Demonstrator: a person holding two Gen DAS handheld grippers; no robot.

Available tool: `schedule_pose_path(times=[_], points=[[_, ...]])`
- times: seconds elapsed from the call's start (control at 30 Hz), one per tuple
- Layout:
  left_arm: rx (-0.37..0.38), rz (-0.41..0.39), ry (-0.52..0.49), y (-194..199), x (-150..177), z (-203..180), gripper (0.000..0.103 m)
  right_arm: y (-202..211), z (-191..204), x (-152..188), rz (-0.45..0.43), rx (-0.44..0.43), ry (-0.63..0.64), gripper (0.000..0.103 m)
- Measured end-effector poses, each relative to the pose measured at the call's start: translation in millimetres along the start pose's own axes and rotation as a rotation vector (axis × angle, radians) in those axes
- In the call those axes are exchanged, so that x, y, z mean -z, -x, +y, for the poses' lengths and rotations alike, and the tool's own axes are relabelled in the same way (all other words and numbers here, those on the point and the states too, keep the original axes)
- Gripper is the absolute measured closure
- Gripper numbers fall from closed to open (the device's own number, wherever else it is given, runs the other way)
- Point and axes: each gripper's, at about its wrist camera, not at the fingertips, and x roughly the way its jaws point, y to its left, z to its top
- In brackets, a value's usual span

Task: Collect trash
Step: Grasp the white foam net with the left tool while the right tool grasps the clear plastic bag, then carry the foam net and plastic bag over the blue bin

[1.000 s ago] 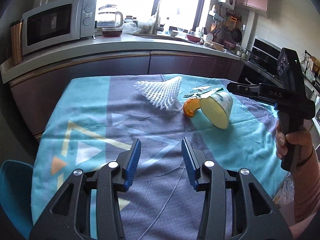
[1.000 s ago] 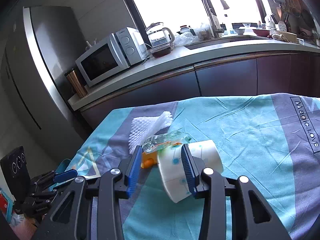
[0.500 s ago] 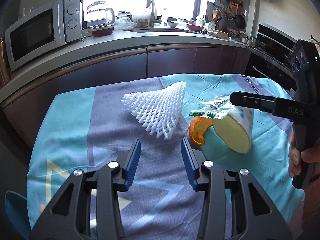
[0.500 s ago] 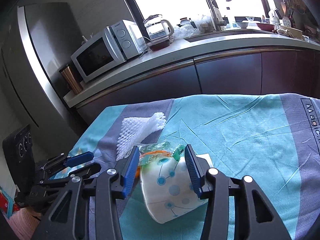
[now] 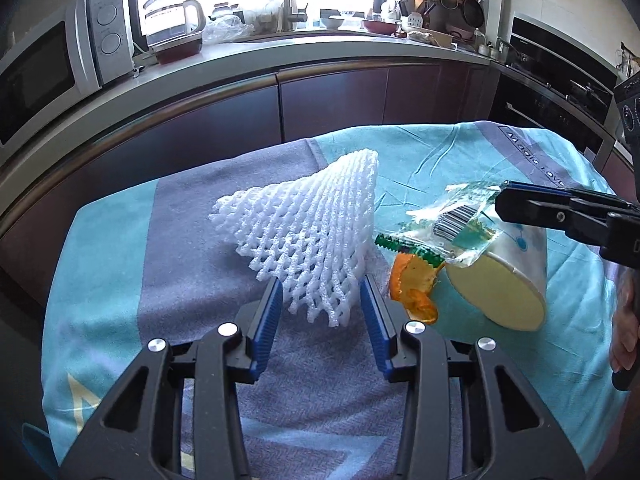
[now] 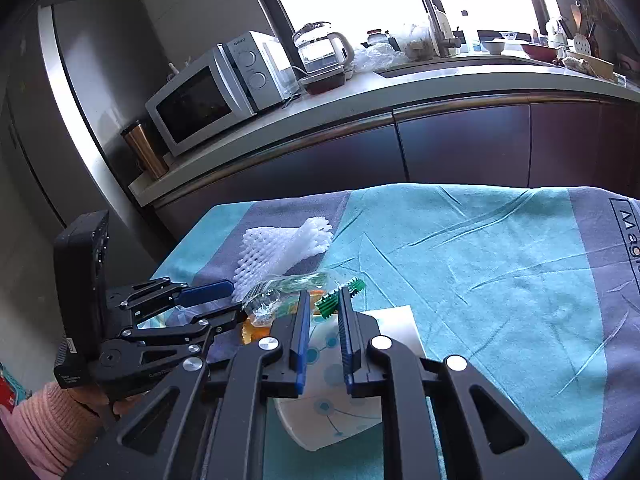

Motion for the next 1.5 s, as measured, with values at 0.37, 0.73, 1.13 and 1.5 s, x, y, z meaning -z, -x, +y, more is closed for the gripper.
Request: schedule_pose_path(times=[0.37, 0.73, 1.13, 1.5], points=[[0.002, -0.006, 0.0, 5, 4, -4, 0.095, 12, 4, 1, -0.041, -0.047, -0.011, 0.094], [-0.016, -0.1, 0.055, 62, 23, 13, 0.096, 35, 15, -1, -0.095, -0.105, -0.011, 0.095], [-0.035, -0.185, 0.131, 146, 75, 33, 0.096, 52, 47, 11, -0.112, -0.186, 0.003, 0.096], [-0.079, -0.194, 0.211, 192, 122, 57, 0.096, 50, 80, 32, -0.072, -0.258, 0.014, 0.096]])
